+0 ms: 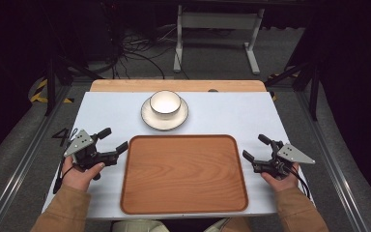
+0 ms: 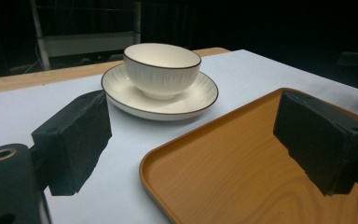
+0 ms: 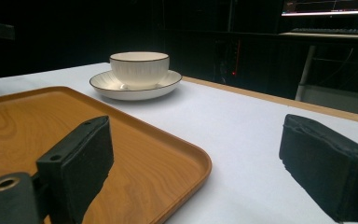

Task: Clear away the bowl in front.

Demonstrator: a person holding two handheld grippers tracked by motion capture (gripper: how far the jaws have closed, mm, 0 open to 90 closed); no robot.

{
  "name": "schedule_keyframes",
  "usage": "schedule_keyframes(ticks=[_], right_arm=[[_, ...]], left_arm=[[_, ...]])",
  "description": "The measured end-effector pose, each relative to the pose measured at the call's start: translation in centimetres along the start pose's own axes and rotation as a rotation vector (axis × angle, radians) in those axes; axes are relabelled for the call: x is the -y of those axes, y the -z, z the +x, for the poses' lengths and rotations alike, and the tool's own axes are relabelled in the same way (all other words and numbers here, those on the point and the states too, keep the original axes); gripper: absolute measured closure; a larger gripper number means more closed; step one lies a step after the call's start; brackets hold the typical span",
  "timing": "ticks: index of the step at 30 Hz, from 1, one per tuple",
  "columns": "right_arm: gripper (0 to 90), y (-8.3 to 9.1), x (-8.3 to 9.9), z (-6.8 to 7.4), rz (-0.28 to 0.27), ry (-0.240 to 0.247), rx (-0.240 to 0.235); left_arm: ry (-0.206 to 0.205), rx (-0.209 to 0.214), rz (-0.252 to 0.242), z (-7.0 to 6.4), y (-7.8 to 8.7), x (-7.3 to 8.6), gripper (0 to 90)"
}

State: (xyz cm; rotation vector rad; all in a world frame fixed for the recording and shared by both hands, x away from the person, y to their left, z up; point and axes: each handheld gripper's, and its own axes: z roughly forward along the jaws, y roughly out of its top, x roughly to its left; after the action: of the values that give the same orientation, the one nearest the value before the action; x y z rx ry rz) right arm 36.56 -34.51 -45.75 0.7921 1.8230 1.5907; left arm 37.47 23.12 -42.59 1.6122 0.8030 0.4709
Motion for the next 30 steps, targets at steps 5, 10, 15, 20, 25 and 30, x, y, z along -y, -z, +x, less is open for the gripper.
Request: schedule_keyframes(ticks=[5,10,15,20,25,30], right_arm=[[10.2,0.0,0.0,0.0,0.002,-0.004,-0.001],[10.1,0.0,0.0,-0.1,0.002,-0.009,-0.003],[10.2,0.0,0.0,-0.1,0.005,-0.009,-0.005],[10.2,0.0,0.0,-0.1,0.006,-0.013,-0.004],[10.1,-0.1,0.0,-0.1,0.007,-0.014,-0.002],[10.1,-0.1,0.0,-0.2,0.009,-0.016,-0.005]], left_arm=[[-0.003,0.019,-0.004,-0.2,-0.6,-1.1,12.3],[-0.009,0.032,-0.005,-0.2,-1.3,-2.2,12.5],[-0.006,0.039,-0.007,0.0,-1.9,-2.9,12.5],[-0.003,0.05,-0.001,0.4,-2.7,-3.7,12.5],[0.001,0.054,-0.01,0.8,-3.6,-4.6,12.4],[-0.01,0.067,0.004,1.0,-4.8,-5.3,12.3]])
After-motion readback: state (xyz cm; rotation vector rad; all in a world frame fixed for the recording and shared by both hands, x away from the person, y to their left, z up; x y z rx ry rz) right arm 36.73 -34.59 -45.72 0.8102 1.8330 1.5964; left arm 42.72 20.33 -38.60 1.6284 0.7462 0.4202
